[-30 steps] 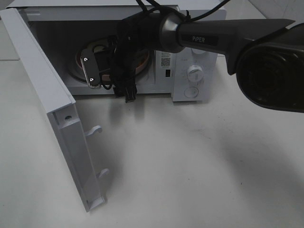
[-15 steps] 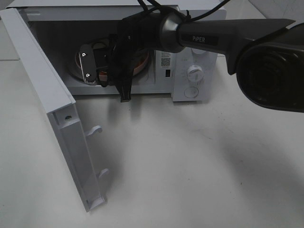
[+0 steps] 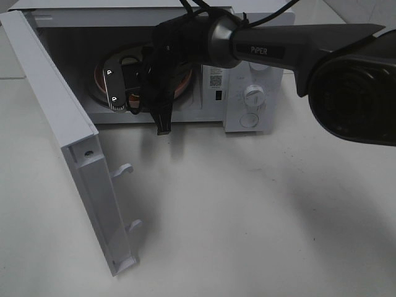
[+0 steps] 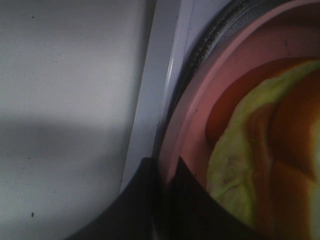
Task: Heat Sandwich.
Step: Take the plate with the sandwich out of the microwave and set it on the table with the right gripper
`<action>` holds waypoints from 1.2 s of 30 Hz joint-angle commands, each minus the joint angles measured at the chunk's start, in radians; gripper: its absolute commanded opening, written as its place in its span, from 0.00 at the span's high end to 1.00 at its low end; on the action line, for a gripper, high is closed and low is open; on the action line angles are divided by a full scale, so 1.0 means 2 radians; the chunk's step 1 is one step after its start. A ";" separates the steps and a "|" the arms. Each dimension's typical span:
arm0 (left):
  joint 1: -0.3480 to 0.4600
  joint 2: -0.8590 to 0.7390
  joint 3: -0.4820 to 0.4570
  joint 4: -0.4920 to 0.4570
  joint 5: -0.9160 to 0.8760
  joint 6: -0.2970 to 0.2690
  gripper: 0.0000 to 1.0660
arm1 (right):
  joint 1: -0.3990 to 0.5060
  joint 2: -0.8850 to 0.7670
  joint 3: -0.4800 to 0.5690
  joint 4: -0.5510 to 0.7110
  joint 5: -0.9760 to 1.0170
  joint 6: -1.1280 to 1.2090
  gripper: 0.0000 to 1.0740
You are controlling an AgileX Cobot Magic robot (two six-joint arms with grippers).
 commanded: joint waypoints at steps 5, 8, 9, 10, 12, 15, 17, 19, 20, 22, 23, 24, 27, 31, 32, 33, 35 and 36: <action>0.001 -0.003 0.000 -0.001 -0.005 -0.003 0.08 | 0.001 -0.014 -0.005 0.012 0.034 -0.034 1.00; 0.001 -0.003 0.000 -0.001 -0.005 -0.003 0.08 | 0.001 -0.021 -0.003 0.021 0.046 -0.061 1.00; 0.001 -0.003 0.000 -0.001 -0.005 -0.003 0.08 | 0.001 -0.024 -0.003 0.026 0.051 -0.071 1.00; 0.001 -0.003 0.000 -0.001 -0.005 -0.003 0.08 | 0.001 -0.030 -0.003 0.037 0.056 -0.090 1.00; 0.001 -0.003 0.000 -0.001 -0.005 -0.003 0.08 | 0.001 -0.035 -0.003 0.043 0.058 -0.097 1.00; 0.001 -0.003 0.000 -0.001 -0.005 -0.003 0.08 | -0.001 -0.047 0.008 0.052 0.058 -0.115 1.00; 0.001 -0.003 0.000 -0.001 -0.005 -0.003 0.08 | -0.002 -0.054 0.018 0.056 0.057 -0.122 1.00; 0.001 -0.003 0.000 -0.001 -0.005 -0.003 0.08 | -0.006 -0.063 0.033 0.061 0.054 -0.129 1.00; 0.001 -0.003 0.000 -0.001 -0.005 -0.003 0.08 | -0.006 -0.063 0.033 0.061 0.054 -0.129 1.00; 0.001 -0.003 0.000 -0.001 -0.005 -0.003 0.08 | -0.011 -0.071 0.043 0.062 0.053 -0.141 1.00; 0.001 -0.003 0.000 -0.001 -0.005 -0.003 0.08 | -0.012 -0.081 0.056 0.074 0.049 -0.155 1.00; 0.001 -0.003 0.000 -0.001 -0.005 -0.003 0.08 | -0.012 -0.081 0.056 0.074 0.049 -0.155 1.00; 0.001 -0.003 0.000 -0.001 -0.005 -0.003 0.08 | -0.018 -0.099 0.081 0.096 0.049 -0.188 1.00; 0.001 -0.003 0.000 -0.002 -0.005 -0.003 0.08 | -0.023 -0.113 0.105 0.107 0.046 -0.209 1.00; 0.001 -0.003 0.000 -0.002 -0.005 -0.003 0.08 | -0.025 -0.118 0.113 0.110 0.042 -0.214 1.00; 0.001 -0.003 0.000 -0.002 -0.005 -0.003 0.08 | -0.025 -0.118 0.113 0.110 0.042 -0.214 1.00; 0.001 -0.003 0.000 -0.002 -0.005 -0.003 0.08 | -0.029 -0.134 0.140 0.133 0.025 -0.237 1.00; 0.001 -0.003 0.000 -0.002 -0.005 -0.003 0.08 | -0.029 -0.137 0.146 0.139 0.021 -0.245 1.00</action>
